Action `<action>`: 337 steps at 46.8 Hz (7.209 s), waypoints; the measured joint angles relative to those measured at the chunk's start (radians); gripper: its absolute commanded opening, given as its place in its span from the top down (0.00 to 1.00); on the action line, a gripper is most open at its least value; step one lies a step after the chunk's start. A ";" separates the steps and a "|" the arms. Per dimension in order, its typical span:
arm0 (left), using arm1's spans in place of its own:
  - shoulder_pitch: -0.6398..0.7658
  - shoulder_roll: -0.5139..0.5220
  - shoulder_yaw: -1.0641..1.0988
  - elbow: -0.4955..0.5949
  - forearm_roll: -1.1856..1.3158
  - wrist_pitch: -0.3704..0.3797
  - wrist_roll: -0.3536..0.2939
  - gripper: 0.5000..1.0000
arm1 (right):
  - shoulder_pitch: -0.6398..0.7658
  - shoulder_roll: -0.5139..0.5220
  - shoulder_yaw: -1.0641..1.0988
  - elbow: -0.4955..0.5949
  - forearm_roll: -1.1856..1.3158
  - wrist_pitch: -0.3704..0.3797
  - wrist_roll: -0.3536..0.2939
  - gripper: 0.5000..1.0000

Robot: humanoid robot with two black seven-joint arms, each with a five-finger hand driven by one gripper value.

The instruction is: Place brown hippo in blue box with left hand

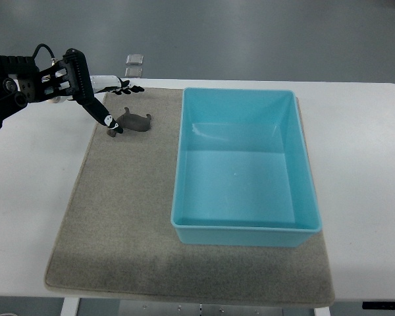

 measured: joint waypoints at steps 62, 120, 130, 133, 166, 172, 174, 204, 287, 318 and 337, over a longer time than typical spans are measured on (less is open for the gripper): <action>0.010 -0.087 0.000 0.045 0.144 0.037 0.022 0.00 | 0.000 0.000 0.000 0.000 0.000 0.000 0.000 0.13; 0.012 -0.088 -0.004 0.043 0.240 0.058 0.022 0.93 | 0.000 0.000 0.000 0.000 0.000 0.000 0.000 0.13; 0.008 -0.089 -0.004 0.047 0.240 0.058 0.024 1.00 | 0.000 0.000 0.000 0.001 0.000 0.000 0.000 0.13; 0.007 -0.089 -0.004 0.047 0.240 0.058 0.024 1.00 | 0.000 0.000 0.000 0.000 0.001 0.000 0.000 0.13; -0.055 -0.105 -0.160 0.011 0.238 0.061 0.025 1.00 | 0.000 0.000 0.000 0.000 0.000 0.000 0.000 0.13; -0.060 -0.112 -0.192 -0.033 0.238 0.061 0.027 1.00 | 0.000 0.000 0.000 0.000 0.000 0.000 0.000 0.13; -0.061 -0.112 -0.201 -0.044 0.238 0.061 0.028 1.00 | 0.000 0.000 0.000 0.000 0.000 0.000 0.000 0.13; -0.059 -0.113 -0.265 -0.259 0.243 0.098 0.030 1.00 | 0.000 0.000 0.000 0.000 0.000 0.000 0.000 0.13; 0.027 -0.292 -0.296 -0.378 0.238 0.088 0.011 0.02 | 0.000 0.000 0.000 0.000 0.000 0.000 0.000 0.13; 0.047 -0.250 -0.357 -0.137 0.115 0.226 0.007 0.02 | 0.000 0.000 0.000 0.001 0.001 0.000 0.000 0.13; 0.045 -0.220 -0.368 0.137 -0.126 0.288 0.000 0.02 | 0.000 0.000 0.000 0.001 0.000 0.000 0.000 0.13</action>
